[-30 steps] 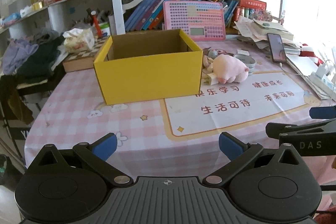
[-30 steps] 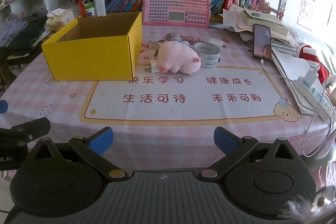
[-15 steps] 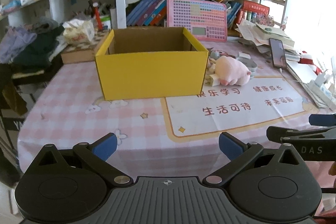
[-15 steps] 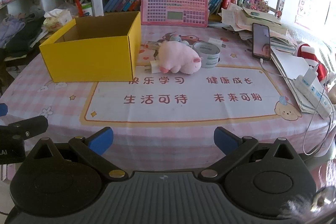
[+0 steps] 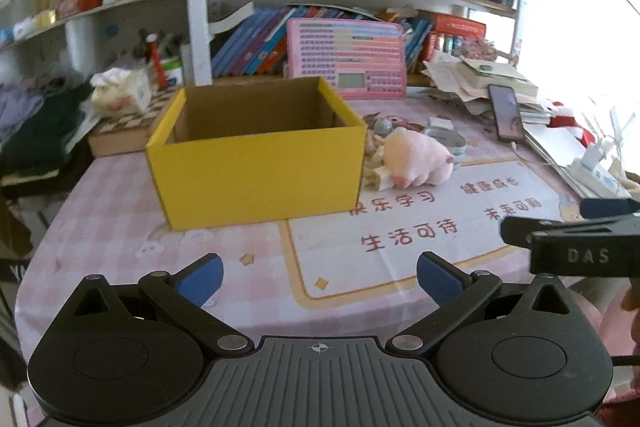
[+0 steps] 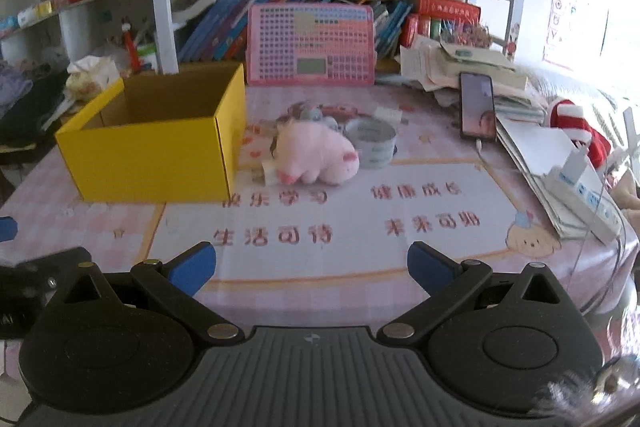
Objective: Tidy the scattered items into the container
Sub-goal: 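Move the right tool toward the pink plush pig and tape roll, then lower the right tool over the clear tape roll while the left tool approaches the pig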
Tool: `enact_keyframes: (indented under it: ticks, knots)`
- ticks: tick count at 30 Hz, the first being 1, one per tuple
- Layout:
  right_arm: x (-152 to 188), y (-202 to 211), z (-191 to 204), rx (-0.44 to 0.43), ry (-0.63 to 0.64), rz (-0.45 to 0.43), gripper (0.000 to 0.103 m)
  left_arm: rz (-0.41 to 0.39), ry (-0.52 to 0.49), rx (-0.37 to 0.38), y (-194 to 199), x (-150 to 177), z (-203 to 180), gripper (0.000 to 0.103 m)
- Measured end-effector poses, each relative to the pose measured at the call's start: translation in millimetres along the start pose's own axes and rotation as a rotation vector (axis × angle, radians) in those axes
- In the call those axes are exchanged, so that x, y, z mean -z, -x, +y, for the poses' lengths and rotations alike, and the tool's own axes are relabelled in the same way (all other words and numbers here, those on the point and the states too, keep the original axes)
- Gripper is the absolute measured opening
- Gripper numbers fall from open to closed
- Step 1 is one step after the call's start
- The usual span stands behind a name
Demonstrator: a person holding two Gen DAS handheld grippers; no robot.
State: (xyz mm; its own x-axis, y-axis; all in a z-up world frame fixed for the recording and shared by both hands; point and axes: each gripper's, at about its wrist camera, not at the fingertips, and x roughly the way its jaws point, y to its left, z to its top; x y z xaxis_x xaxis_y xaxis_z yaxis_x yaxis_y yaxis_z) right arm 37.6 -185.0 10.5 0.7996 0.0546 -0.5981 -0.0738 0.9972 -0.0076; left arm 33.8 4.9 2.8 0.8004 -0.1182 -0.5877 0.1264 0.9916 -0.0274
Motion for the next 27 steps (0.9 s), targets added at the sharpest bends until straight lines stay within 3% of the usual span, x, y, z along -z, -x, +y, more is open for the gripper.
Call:
enact_keyframes:
  ticks: [27]
  knots:
    - [-55.2, -87.6, -44.3, -0.019, 0.023, 0.067, 0.103, 0.037, -0.049, 0.063, -81.7, -48.4, -40.7, 0.102]
